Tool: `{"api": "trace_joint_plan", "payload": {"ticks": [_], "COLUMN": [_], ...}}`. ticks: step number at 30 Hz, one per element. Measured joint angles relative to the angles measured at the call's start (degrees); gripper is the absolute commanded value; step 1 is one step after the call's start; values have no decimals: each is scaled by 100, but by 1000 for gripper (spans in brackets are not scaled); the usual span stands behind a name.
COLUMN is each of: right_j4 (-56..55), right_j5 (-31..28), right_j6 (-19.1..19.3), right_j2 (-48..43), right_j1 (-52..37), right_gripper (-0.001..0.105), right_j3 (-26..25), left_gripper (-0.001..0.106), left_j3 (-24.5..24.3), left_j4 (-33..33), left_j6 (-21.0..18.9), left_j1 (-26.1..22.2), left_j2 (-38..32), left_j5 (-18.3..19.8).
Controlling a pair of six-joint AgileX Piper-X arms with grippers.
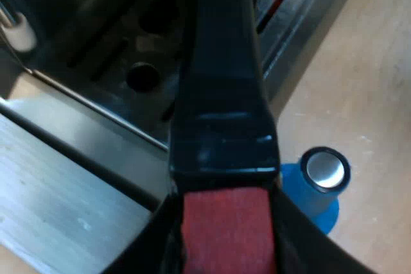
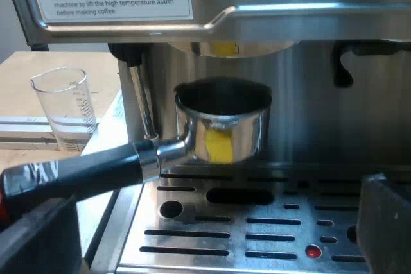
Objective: Put the handle in the coffee machine
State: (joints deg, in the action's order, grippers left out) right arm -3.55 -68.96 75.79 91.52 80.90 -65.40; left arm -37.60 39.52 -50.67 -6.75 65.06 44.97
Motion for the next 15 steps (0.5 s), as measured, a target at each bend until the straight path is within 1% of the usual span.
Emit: {"api": "trace_joint_plan", "payload": {"ticks": [7,15], "right_j4": [0,0], "right_j5": [-80,-77], "right_j6": [0,0], "right_j2": [0,0], "right_j1": [0,0], "right_gripper": [87,87], "right_j3": [0,0], "left_gripper": [0,0], "left_j3": [0,0], "left_j4": [-205,-267], "left_j6": [40,40], "left_j1": [0,0], "left_j2": [0,0], "left_j5": [0,269]}}
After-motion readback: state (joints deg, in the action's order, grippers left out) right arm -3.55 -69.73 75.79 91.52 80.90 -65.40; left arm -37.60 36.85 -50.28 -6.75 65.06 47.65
